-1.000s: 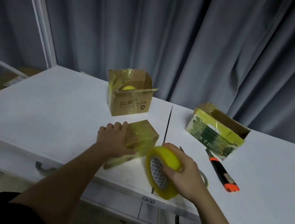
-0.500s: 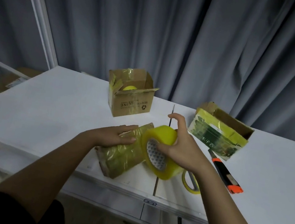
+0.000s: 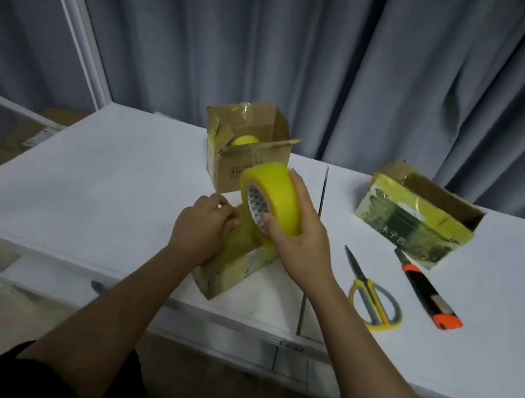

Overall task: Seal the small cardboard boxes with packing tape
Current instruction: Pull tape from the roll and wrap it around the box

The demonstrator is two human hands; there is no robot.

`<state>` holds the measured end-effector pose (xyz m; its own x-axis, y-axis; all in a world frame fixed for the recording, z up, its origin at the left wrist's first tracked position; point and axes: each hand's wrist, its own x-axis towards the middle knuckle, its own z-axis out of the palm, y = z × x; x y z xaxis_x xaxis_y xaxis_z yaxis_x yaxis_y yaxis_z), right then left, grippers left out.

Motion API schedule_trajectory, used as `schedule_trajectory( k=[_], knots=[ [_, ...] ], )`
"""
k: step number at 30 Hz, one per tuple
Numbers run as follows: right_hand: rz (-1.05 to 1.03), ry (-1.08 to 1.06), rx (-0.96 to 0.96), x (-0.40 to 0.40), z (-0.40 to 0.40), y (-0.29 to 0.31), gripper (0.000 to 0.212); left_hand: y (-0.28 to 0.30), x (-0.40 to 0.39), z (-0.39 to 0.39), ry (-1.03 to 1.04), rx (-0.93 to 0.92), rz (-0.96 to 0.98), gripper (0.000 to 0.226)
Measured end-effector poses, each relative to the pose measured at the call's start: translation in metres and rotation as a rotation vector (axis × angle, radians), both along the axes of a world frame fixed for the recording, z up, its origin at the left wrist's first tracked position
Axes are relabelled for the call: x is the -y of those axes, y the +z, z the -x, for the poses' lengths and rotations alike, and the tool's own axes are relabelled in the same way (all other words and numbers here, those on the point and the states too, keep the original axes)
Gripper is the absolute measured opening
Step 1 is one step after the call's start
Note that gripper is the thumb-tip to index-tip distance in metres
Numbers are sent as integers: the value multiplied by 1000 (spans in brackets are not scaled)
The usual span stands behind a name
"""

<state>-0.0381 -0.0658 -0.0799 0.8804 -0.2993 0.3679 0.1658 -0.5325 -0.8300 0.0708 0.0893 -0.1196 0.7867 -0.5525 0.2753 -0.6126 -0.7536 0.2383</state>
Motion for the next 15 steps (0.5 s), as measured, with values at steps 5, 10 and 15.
schedule_trajectory(
  k=[5,10,15],
  knots=[
    [-58,-17,42,13,7,-7,70,5,0,18,-37,-265,-223,98],
    [1,8,-53,0,-3,13,68,2,-2,29,27,-169,-304,108],
    [-73,-74,1,7,16,50,49,1,6,29,75,-233,-220,100]
  ],
)
